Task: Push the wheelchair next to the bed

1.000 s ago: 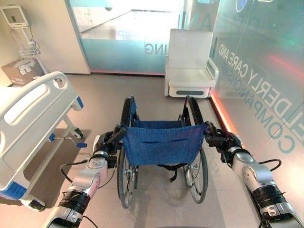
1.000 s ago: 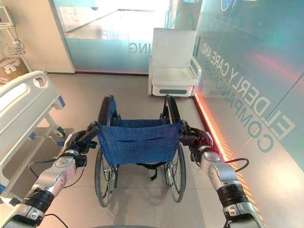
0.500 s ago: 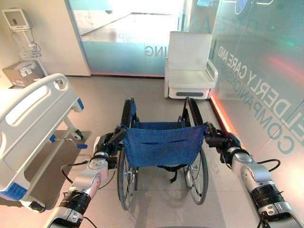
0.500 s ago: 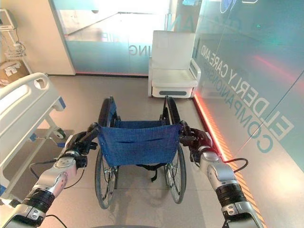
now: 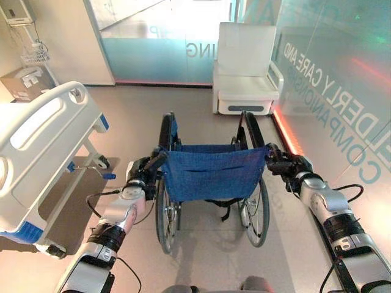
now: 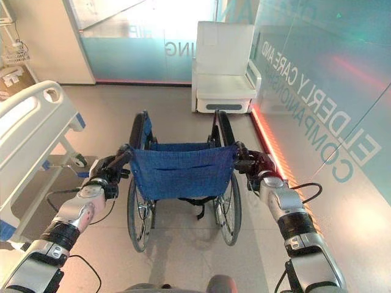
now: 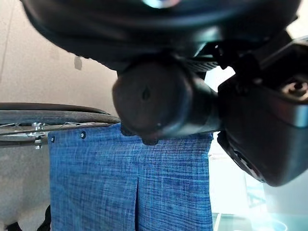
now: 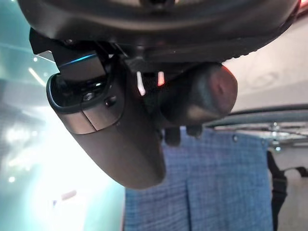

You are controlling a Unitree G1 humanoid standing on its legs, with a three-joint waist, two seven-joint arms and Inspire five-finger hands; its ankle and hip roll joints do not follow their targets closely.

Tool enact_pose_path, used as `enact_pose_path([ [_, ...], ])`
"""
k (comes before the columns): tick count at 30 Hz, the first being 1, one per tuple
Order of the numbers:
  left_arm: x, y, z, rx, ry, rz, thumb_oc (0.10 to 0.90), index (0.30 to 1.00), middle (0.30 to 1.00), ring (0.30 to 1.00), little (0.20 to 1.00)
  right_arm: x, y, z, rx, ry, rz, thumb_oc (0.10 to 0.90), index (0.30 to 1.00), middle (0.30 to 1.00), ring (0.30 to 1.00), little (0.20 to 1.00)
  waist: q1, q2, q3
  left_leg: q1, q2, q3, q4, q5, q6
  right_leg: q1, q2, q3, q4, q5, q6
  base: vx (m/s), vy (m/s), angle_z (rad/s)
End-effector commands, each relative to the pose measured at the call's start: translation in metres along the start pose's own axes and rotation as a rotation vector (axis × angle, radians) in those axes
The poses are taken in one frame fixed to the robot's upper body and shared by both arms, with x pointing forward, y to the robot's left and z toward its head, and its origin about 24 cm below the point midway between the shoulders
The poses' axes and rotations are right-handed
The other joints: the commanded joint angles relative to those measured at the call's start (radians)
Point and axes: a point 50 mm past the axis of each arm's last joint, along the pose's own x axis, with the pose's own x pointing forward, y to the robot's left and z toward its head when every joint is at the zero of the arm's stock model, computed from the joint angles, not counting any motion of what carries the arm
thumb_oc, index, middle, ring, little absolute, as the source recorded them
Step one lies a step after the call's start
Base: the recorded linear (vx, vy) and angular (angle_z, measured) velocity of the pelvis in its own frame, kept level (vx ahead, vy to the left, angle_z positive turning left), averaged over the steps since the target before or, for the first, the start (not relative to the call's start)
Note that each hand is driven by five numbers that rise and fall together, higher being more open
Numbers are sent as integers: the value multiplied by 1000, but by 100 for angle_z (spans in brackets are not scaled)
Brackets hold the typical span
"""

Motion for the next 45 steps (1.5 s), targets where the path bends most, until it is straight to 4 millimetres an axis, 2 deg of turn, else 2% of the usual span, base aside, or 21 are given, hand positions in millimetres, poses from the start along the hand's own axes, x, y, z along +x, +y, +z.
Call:
enact_pose_path([
  [1, -10, -68, 65, -195, -222, -303, 400, 300, 300, 300, 300, -9, 55, 55, 43, -191, 342, 400, 300, 300, 300, 300, -29, 14, -46, 16, -75, -60, 127, -149, 5, -83, 37, -31, -134, 235, -8, 331, -189, -8],
  [5, -10, -58, 65, -185, -233, -297, 400, 300, 300, 300, 300, -11, 51, 56, 54, -200, 333, 400, 300, 300, 300, 300, -57, 1, -35, 47, -87, -89, 156, -206, 10, -146, 76, 0, -301, 307, 13, 351, -190, 25],
  [9, -8, -55, 64, -178, -233, -290, 400, 300, 300, 300, 300, -9, 44, 55, 56, -193, 317, 400, 300, 300, 300, 300, -71, 1, -49, 62, -75, -97, 173, -243, 23, -154, 86, 17, -291, 274, 6, 370, -227, 50],
  [10, -7, -57, 62, -197, -222, -282, 400, 300, 300, 300, 300, -8, 40, 57, 54, -183, 322, 400, 300, 300, 300, 300, -80, 5, -73, 79, -61, -109, 211, -251, 2, -153, 100, 32, -237, 248, -7, 393, -246, 11],
  [13, -6, -58, 60, -203, -212, -269, 400, 300, 300, 300, 300, -8, 44, 60, 42, -174, 326, 400, 300, 300, 300, 300, -95, 25, -109, 73, -17, -104, 354, -102, -69, -123, 133, 37, -210, 201, -59, 353, -238, 20],
  [16, -9, -49, 54, -236, -205, -241, 400, 300, 300, 300, 300, -10, 46, 55, 16, -177, 335, 400, 300, 300, 300, 300, -87, 12, -112, -130, 26, -17, 751, 94, -139, -23, 140, 16, -216, 133, -130, 287, -252, 33],
  [18, -12, -42, 53, -242, -211, -235, 400, 300, 300, 300, 300, -12, 41, 50, 18, -187, 337, 400, 300, 300, 300, 300, -66, 11, -90, -274, 84, 19, 808, 85, -131, 50, 151, -9, -216, 87, -159, 291, -164, 4],
  [19, -12, -41, 53, -242, -213, -235, 400, 300, 300, 300, 300, -13, 40, 50, 18, -189, 338, 400, 300, 300, 300, 300, -63, 8, -89, -287, 81, 21, 795, 83, -126, 56, 148, -10, -217, 82, -159, 376, -53, -15],
  [21, -12, -32, 51, -230, -224, -244, 400, 300, 300, 300, 300, -12, 41, 54, 20, -204, 323, 400, 300, 300, 300, 300, -31, 19, -69, -282, 81, 25, 538, 75, -104, 96, 166, -4, -201, 40, -157, 385, 20, -13],
  [22, -12, -31, 51, -229, -225, -245, 400, 300, 300, 300, 300, -11, 41, 56, 22, -206, 321, 400, 300, 300, 300, 300, -27, 19, -66, -275, 81, 27, 503, 77, -102, 101, 168, -2, -198, 35, -156, 475, 70, -12],
  [24, -8, -27, 52, -219, -228, -258, 400, 300, 300, 300, 300, -10, 48, 67, 42, -217, 300, 400, 300, 300, 300, 300, 18, 47, -57, -301, 64, -18, 141, 172, -124, 150, 222, 4, -189, -1, -154, 603, 116, 1],
  [28, -11, -23, 48, -210, -229, -255, 400, 300, 300, 300, 300, -11, 46, 58, 50, -216, 298, 400, 300, 300, 300, 300, 70, 53, -63, -376, 77, -36, -127, 282, -145, 247, 250, 25, -201, -51, -161, 497, 99, -9],
  [32, -12, -15, 44, -215, -221, -229, 400, 300, 300, 300, 300, -12, 41, 46, 42, -207, 321, 400, 300, 300, 300, 300, 88, 58, -76, -411, 84, -29, -129, 281, -144, 289, 239, 29, -176, -113, -164, 567, 196, -42],
  [36, -7, -8, 43, -217, -205, -197, 400, 300, 300, 300, 300, -14, 50, 33, 54, -200, 360, 400, 300, 300, 300, 300, 115, 39, -109, -379, 61, -33, -12, 200, -92, 344, 138, -30, -113, -165, -105, 477, 255, -61],
  [37, -5, -9, 40, -201, -196, -213, 400, 300, 300, 300, 300, -15, 49, 28, 68, -196, 349, 400, 300, 300, 300, 300, 120, 18, -121, -348, 21, -38, 0, 165, -57, 330, 74, -63, 5, -93, -58, 472, 312, -58],
  [38, -5, -10, 40, -200, -195, -215, 400, 300, 300, 300, 300, -15, 49, 27, 69, -196, 348, 400, 300, 300, 300, 300, 120, 20, -124, -349, 22, -39, 0, 165, -55, 325, 74, -63, 11, -84, -56, 518, 426, -27],
  [39, -4, -13, 36, -186, -186, -232, 400, 300, 300, 300, 300, -15, 46, 26, 66, -196, 331, 400, 300, 300, 300, 300, 114, 23, -131, -320, -3, -46, 4, 144, -30, 266, 27, -68, 192, 12, -41, 407, 389, -14],
  [40, -3, -15, 36, -176, -182, -241, 400, 300, 300, 300, 300, -14, 43, 27, 68, -192, 323, 400, 300, 300, 300, 300, 107, 32, -133, -302, -15, -52, 9, 128, -16, 215, 14, -61, 300, 49, -45, 409, 386, 0],
  [43, -1, -21, 35, -172, -181, -239, 400, 300, 300, 300, 300, -13, 42, 29, 64, -198, 328, 400, 300, 300, 300, 300, 95, 39, -134, -276, -26, -32, 16, 105, -4, 147, -7, -64, 371, 86, -55, 314, 225, 34],
  [44, -1, -25, 37, -169, -185, -236, 400, 300, 300, 300, 300, -12, 44, 32, 63, -207, 340, 400, 300, 300, 300, 300, 89, 36, -129, -253, -32, -6, 16, 90, 1, 116, -27, -79, 349, 73, -66, 440, 111, 7],
  [45, 1, -28, 41, -162, -197, -237, 400, 300, 300, 300, 300, -11, 46, 39, 65, -224, 339, 400, 300, 300, 300, 300, 81, 36, -122, -234, -32, 12, 15, 81, 0, 89, -3, -99, 244, 41, -77, 497, 76, -11],
])
